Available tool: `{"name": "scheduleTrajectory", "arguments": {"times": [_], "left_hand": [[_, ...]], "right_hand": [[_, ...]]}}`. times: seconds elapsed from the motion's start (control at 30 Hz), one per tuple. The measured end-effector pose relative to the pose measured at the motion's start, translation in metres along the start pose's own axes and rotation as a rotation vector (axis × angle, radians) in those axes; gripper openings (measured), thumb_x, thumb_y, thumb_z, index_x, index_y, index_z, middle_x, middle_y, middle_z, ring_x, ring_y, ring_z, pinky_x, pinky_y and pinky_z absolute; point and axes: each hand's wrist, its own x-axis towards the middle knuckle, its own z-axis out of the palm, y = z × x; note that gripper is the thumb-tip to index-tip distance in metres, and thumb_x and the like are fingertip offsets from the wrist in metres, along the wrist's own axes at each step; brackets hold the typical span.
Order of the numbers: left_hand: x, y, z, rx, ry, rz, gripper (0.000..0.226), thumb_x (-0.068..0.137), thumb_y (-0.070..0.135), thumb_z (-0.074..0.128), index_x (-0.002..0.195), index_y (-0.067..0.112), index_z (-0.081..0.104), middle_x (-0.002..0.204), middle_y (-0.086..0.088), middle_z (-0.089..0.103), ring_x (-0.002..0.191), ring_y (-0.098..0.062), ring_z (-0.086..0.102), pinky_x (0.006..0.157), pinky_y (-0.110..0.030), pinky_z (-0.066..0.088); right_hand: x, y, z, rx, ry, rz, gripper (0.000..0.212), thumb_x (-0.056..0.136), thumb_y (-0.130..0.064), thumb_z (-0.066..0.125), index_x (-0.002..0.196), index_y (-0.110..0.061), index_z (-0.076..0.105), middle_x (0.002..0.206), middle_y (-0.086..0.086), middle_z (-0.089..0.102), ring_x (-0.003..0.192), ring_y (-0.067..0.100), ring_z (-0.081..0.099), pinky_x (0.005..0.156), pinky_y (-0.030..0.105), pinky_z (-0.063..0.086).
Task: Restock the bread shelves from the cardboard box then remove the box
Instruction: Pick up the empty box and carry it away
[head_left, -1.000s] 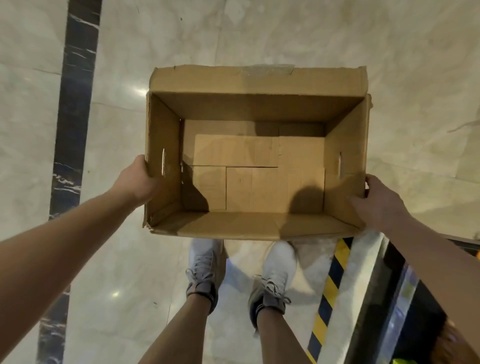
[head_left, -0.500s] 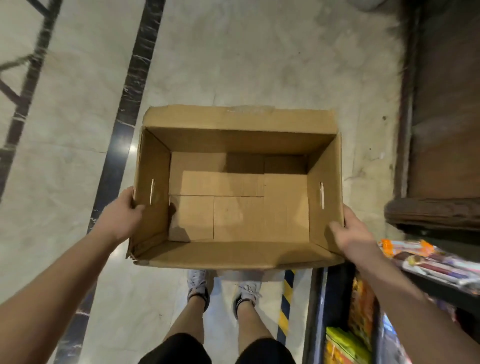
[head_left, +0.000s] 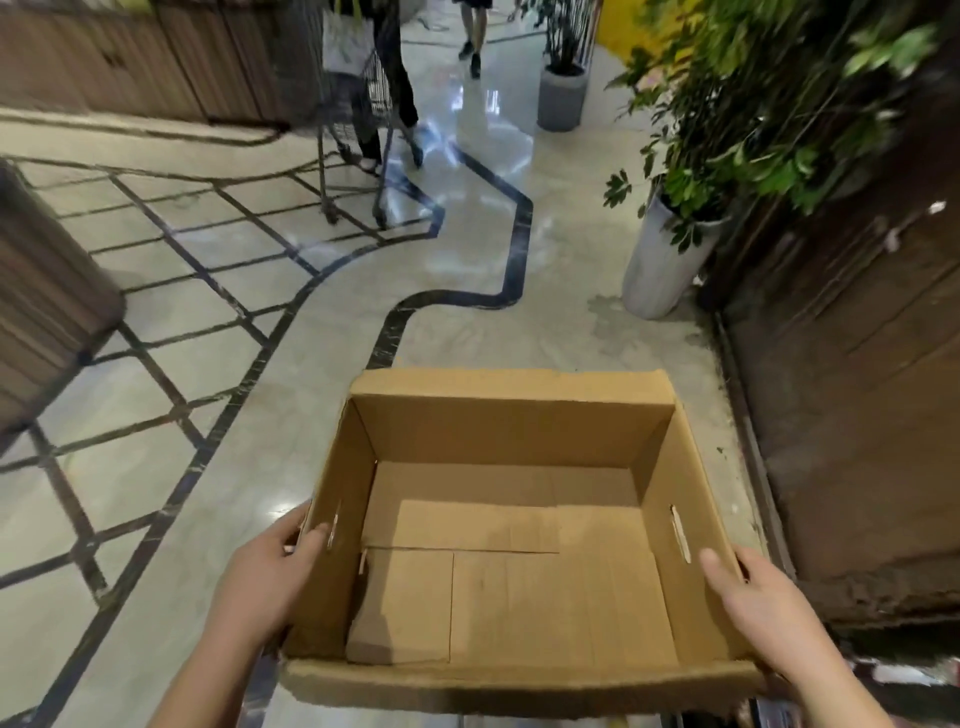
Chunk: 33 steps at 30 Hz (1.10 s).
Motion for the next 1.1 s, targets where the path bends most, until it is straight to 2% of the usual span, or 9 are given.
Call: {"name": "scheduleTrajectory", "arguments": {"times": [0.2,0.3,0.4,0.53,0.6,0.7,0.8,0.93,1.1], "left_hand": [[-0.039,-0.018,-0.021,-0.009,0.116,-0.04,0.023,0.101,0.042,0.053,0.114,0.061,0.058,0.094,0.015,0.069,0.081,-0.004,0.064,0.064,-0.025,0.05],[-0.068,-0.045,-0.027,-0.002,0.212,-0.146,0.036,0.099,0.049,0.051,0.134,0.05,0.06,0.109,0.011,0.071,0.091,-0.012,0.066,0.073,-0.03,0.055],[-0.114,-0.07,-0.024,-0.12,0.315,-0.288,0.035,0.098,0.048,0.055,0.133,0.049,0.062,0.111,0.008,0.073,0.096,-0.015,0.069,0.085,-0.039,0.06],[-0.192,-0.097,-0.007,-0.248,0.466,-0.439,0.031,0.1,0.046,0.054,0.13,0.052,0.062,0.116,0.01,0.07,0.099,-0.015,0.065,0.077,-0.034,0.054],[-0.232,-0.111,0.001,-0.305,0.526,-0.537,0.028,0.101,0.047,0.052,0.127,0.054,0.06,0.115,0.011,0.067,0.102,-0.017,0.063,0.086,-0.04,0.056],[-0.301,-0.129,0.005,-0.337,0.612,-0.689,0.022,0.102,0.054,0.048,0.121,0.062,0.055,0.114,0.012,0.06,0.099,-0.018,0.059,0.091,-0.045,0.056],[-0.377,-0.15,0.006,-0.351,0.732,-0.773,0.021,0.102,0.052,0.049,0.1,0.072,0.045,0.106,0.014,0.063,0.087,-0.011,0.061,0.072,-0.031,0.055],[-0.478,-0.188,0.018,-0.412,0.877,-0.939,0.036,0.101,0.049,0.051,0.136,0.046,0.061,0.124,0.001,0.07,0.095,-0.018,0.063,0.078,-0.036,0.055],[-0.601,-0.243,0.038,-0.512,1.047,-1.145,0.046,0.102,0.053,0.048,0.144,0.035,0.057,0.139,-0.004,0.064,0.113,-0.028,0.063,0.098,-0.049,0.053]], "right_hand": [[0.013,-0.032,0.006,-0.101,-0.052,-0.106,0.047,0.103,-0.032,0.055,0.148,-0.023,0.046,0.116,0.003,0.058,0.103,0.026,0.06,0.088,0.04,0.052],[0.02,-0.055,0.017,-0.175,-0.092,-0.179,0.05,0.101,-0.035,0.057,0.149,-0.031,0.043,0.128,0.003,0.06,0.104,0.024,0.058,0.096,0.047,0.055],[0.031,-0.079,0.031,-0.255,-0.168,-0.322,0.052,0.101,-0.032,0.058,0.15,-0.03,0.043,0.137,0.005,0.06,0.106,0.024,0.059,0.098,0.049,0.055],[0.018,-0.109,0.055,-0.357,-0.284,-0.531,0.043,0.101,-0.025,0.057,0.144,-0.027,0.051,0.117,0.001,0.059,0.104,0.025,0.057,0.096,0.046,0.052],[0.001,-0.119,0.073,-0.409,-0.36,-0.643,0.038,0.101,-0.021,0.055,0.138,-0.025,0.056,0.115,0.002,0.061,0.104,0.026,0.058,0.094,0.044,0.051],[-0.042,-0.128,0.103,-0.483,-0.493,-0.79,0.037,0.102,-0.015,0.052,0.137,-0.023,0.056,0.112,0.004,0.06,0.097,0.025,0.057,0.082,0.035,0.045],[-0.095,-0.131,0.138,-0.578,-0.588,-0.88,0.039,0.102,-0.019,0.053,0.141,-0.025,0.053,0.115,0.003,0.062,0.099,0.024,0.059,0.085,0.036,0.049],[-0.17,-0.121,0.193,-0.712,-0.696,-1.046,0.037,0.099,-0.024,0.056,0.135,-0.031,0.056,0.108,-0.005,0.067,0.099,0.023,0.066,0.092,0.05,0.058],[-0.309,-0.089,0.26,-0.822,-0.82,-1.279,0.035,0.1,-0.021,0.053,0.134,-0.028,0.055,0.111,0.0,0.062,0.102,0.024,0.058,0.084,0.037,0.046]]}}
